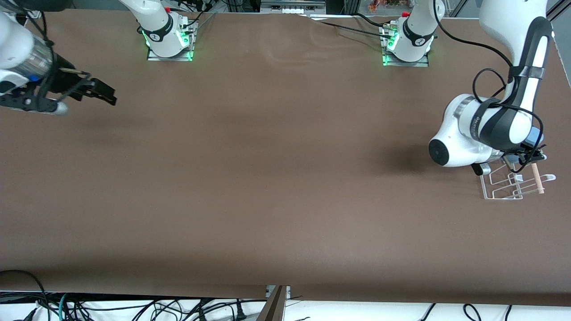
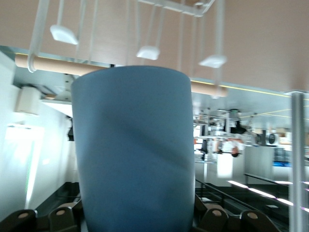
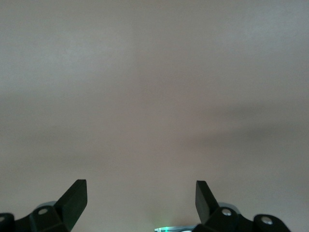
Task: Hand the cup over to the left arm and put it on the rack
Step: 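Carry the cup with the left gripper down into the wire rack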
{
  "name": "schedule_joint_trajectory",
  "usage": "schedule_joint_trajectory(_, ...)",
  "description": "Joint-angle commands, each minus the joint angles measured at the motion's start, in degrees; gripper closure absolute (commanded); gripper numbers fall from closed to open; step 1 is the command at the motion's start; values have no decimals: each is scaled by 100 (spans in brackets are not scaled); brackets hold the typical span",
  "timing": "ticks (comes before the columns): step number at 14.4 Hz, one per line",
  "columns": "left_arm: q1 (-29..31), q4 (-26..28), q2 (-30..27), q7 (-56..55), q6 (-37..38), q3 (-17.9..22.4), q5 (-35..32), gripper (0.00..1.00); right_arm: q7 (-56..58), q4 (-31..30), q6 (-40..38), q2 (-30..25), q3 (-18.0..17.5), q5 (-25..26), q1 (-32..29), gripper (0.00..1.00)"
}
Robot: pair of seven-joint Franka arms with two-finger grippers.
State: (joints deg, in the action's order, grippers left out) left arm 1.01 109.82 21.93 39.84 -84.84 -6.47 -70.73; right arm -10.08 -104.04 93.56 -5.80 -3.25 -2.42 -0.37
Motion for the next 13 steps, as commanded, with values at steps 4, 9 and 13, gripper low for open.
schedule_joint_trajectory(4,470,585,-286,-240,-779,-57,-337,100,683,823,-680,457,482,-319,133,1)
schedule_joint_trajectory(9,707,708,-216,-398,-1166,-56,-495,100,867,762,-602,457,553,-269,134,1)
schedule_joint_trajectory(13,752,839,-233,-433,-1227,-56,-495,100,894,771,-190,466,553,250,125,1)
